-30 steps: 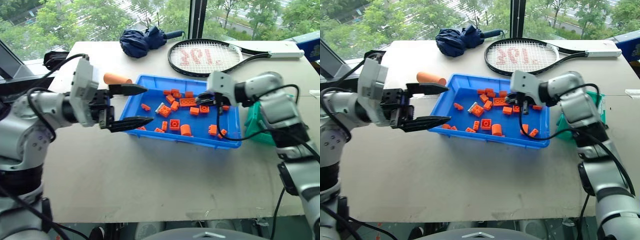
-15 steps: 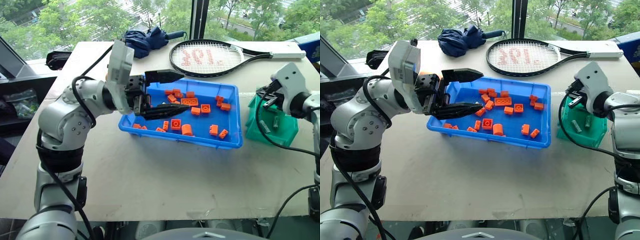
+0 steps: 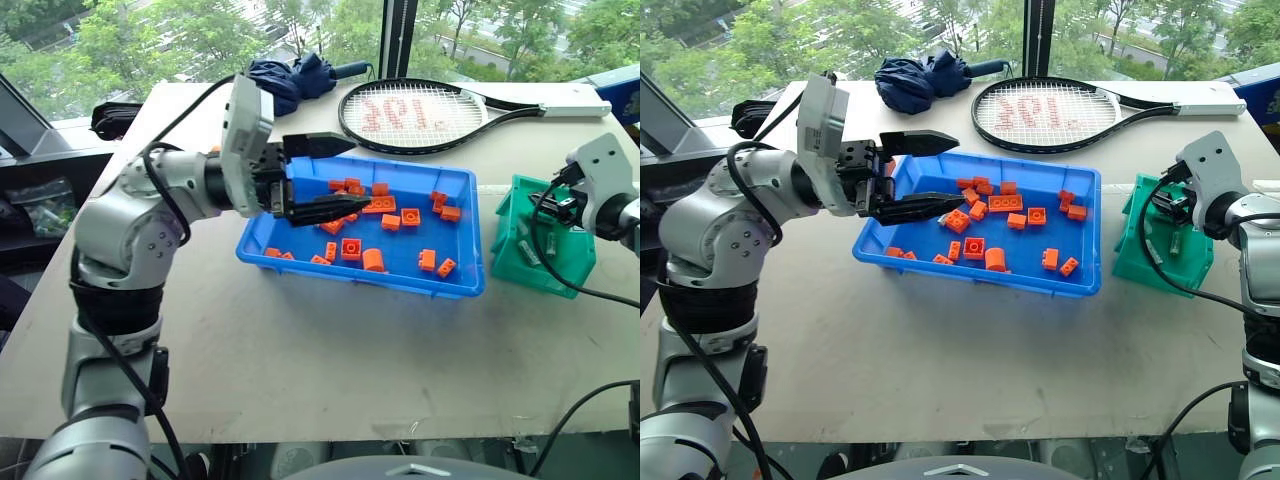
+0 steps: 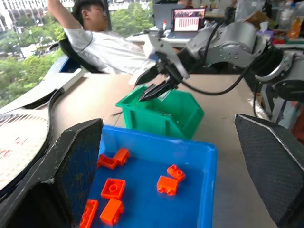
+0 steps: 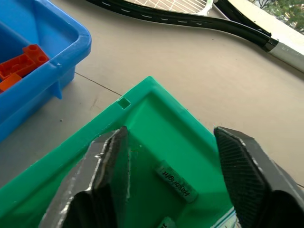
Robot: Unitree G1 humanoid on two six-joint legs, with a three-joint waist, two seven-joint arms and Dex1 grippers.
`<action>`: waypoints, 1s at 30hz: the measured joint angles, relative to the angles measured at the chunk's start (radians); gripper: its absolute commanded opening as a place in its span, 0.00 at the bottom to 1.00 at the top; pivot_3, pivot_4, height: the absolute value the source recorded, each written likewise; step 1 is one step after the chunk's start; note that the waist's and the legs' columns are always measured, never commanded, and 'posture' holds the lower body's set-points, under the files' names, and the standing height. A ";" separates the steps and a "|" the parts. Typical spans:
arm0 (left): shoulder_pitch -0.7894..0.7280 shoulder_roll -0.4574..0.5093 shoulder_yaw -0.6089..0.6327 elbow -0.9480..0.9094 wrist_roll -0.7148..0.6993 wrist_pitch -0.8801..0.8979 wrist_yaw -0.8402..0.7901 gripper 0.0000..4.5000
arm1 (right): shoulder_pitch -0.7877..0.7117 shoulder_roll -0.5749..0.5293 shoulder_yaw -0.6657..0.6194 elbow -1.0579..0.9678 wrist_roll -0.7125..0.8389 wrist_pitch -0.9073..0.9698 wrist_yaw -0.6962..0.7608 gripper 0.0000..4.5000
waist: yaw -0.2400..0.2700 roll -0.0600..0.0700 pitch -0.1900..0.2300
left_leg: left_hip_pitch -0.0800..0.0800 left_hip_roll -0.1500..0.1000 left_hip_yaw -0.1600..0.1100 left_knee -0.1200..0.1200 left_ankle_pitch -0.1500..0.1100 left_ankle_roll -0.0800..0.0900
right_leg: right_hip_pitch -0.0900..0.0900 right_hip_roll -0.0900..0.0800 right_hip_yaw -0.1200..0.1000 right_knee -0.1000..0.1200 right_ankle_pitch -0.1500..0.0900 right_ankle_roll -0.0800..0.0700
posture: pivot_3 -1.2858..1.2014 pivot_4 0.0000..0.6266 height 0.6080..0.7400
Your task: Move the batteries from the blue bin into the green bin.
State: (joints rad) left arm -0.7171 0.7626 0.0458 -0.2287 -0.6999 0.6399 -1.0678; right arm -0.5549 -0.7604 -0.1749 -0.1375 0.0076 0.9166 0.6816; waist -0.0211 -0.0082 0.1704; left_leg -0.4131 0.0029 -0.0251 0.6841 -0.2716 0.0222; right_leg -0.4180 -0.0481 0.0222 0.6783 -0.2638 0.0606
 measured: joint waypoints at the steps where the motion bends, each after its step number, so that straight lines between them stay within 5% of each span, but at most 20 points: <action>1: 0.016 0.025 0.006 0.006 0.016 -0.005 -0.001 1.00 | -0.020 0.006 0.014 0.003 0.006 0.000 -0.002 0.88 | -0.004 0.000 0.000 | 0.000 0.000 0.000 0.000 0.000 0.000 | 0.000 0.000 0.000 0.000 0.000 0.000 | 0.52 0.24 1.00; 8: 0.133 0.173 0.079 0.066 0.113 -0.050 -0.015 1.00 | -0.253 0.199 0.173 0.063 0.078 -0.058 -0.002 0.88 | -0.021 0.000 0.000 | -0.001 0.002 -0.001 -0.001 0.000 0.000 | -0.001 0.001 -0.001 0.000 0.000 0.000 | 0.52 0.24 1.00; 17: 0.239 0.207 0.101 0.089 0.231 -0.064 0.077 1.00 | -0.302 0.351 0.276 0.138 0.132 -0.139 0.007 0.88 | 0.005 0.000 0.000 | -0.002 0.000 -0.002 -0.001 0.002 -0.003 | -0.001 -0.001 -0.003 -0.001 0.000 0.000 | 0.52 0.24 1.00; 26: 0.123 0.074 -0.067 0.229 0.361 -0.088 0.134 1.00 | -0.211 0.375 0.276 -0.095 0.209 -0.048 -0.019 0.88 | 0.008 -0.001 0.000 | -0.002 -0.002 -0.004 0.000 0.002 -0.003 | 0.000 -0.001 -0.004 0.000 0.000 0.000 | 0.52 0.24 1.00; 30: -0.051 -0.015 -0.192 0.449 0.486 -0.108 0.150 1.00 | -0.074 0.360 0.266 -0.276 0.249 -0.028 -0.041 0.88 | 0.013 -0.001 0.000 | -0.002 -0.003 -0.006 0.000 0.002 -0.003 | 0.001 0.000 -0.006 0.000 0.000 0.000 | 0.52 0.24 1.00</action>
State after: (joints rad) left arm -0.7684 0.7476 -0.1462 0.2201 -0.2138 0.5323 -0.9177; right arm -0.6287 -0.4000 0.0915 -0.4136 0.2565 0.8891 0.6401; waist -0.0085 -0.0091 0.1703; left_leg -0.4156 -0.0003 -0.0309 0.6846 -0.2697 0.0191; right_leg -0.4174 -0.0481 0.0157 0.6784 -0.2639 0.0606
